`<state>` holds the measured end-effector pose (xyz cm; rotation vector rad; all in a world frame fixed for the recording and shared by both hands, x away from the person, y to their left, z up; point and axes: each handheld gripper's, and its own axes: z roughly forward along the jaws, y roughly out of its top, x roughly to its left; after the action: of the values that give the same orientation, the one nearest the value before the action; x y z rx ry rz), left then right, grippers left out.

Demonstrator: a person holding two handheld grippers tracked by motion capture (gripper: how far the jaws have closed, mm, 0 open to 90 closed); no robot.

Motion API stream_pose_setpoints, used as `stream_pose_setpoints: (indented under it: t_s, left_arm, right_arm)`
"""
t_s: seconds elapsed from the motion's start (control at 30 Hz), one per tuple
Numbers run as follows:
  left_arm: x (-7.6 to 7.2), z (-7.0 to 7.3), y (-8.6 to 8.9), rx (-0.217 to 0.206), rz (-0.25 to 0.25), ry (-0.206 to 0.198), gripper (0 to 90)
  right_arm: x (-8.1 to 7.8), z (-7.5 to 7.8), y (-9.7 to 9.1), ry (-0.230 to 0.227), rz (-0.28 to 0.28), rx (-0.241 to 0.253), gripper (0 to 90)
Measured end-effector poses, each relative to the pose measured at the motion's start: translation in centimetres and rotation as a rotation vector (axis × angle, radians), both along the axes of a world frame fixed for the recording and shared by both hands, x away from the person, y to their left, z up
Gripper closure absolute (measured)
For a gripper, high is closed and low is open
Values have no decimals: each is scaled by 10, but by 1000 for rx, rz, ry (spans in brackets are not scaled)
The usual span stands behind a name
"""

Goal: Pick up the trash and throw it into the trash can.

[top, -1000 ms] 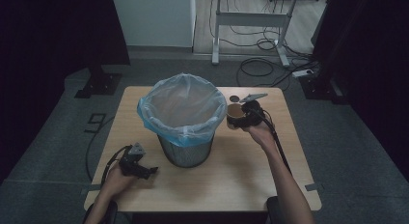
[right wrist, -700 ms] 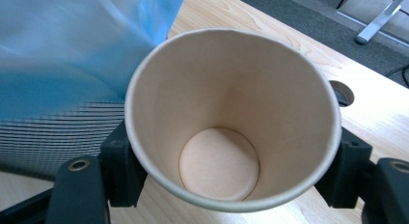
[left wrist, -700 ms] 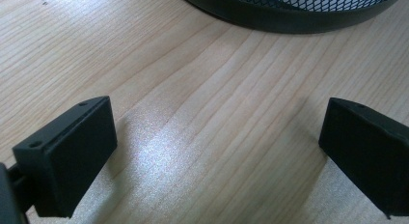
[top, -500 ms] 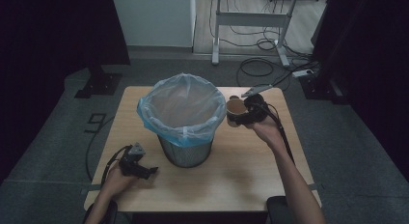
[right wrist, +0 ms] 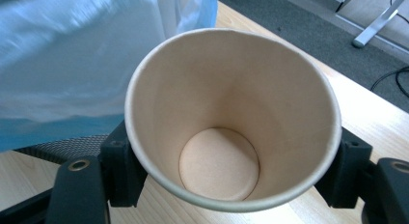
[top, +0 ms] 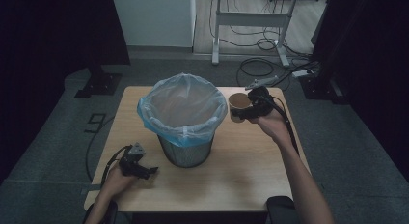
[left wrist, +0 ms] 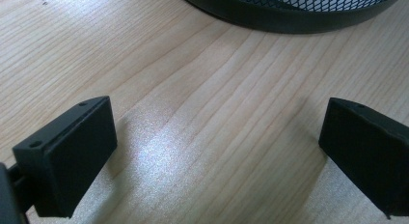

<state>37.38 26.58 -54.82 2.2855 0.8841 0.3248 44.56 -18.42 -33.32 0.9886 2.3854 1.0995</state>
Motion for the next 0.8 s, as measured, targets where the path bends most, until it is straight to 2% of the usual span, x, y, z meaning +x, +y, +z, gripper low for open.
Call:
stream_pose_setpoints:
  t_s: [0.3,0.33,0.37,0.67,0.8]
  left_arm:
    - [0,0,0,0,0,0,0]
    - [0,0,0,0,0,0,0]
    - [0,0,0,0,0,0,0]
    - [0,0,0,0,0,0,0]
    - [0,0,0,0,0,0,0]
  right_arm:
    - [-6,27,2,-12,21,20,263]
    - [-7,34,2,-16,20,22,263]
    - [-7,34,2,-16,20,22,263]
    - [-10,66,4,-21,42,65,263]
    - [-11,76,8,-22,55,76,263]
